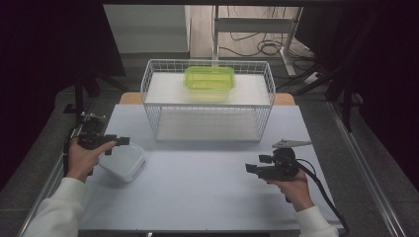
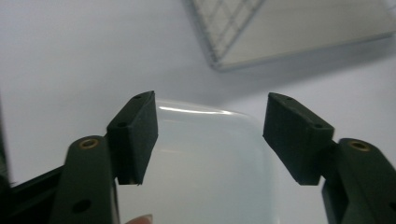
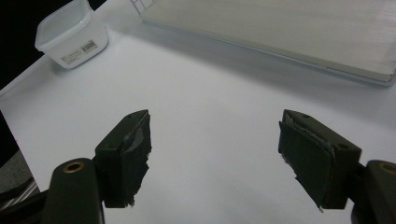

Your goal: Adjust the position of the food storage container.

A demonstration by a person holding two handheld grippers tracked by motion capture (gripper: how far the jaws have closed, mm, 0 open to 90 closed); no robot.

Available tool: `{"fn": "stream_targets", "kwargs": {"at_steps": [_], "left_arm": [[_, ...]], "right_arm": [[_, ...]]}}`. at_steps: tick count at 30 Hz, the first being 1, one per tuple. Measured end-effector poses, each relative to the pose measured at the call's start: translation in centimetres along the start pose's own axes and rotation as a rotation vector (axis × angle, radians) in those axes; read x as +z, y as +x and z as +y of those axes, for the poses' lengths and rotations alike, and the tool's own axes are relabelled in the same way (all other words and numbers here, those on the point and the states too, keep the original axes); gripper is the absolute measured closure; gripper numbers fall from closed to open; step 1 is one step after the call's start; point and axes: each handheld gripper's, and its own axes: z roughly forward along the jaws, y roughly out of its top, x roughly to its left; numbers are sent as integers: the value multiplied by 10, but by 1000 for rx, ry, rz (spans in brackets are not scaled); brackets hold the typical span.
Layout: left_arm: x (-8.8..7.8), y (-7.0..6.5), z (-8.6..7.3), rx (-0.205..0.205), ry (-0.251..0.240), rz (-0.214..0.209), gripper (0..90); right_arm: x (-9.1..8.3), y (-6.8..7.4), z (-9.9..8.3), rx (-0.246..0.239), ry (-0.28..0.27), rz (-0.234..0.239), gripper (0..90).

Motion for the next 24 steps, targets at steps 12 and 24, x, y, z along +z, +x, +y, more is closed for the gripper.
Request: {"fn": "stream_targets", "kwargs": {"at_steps": [12,24], "left_arm": [[2,28,7,-8,47,81,566],[9,50,-3,-6,105,129,847]], "right_arm": [[2,0,-2,-13,13,6,251],[2,0,-2,-15,18,-5,251]]}}
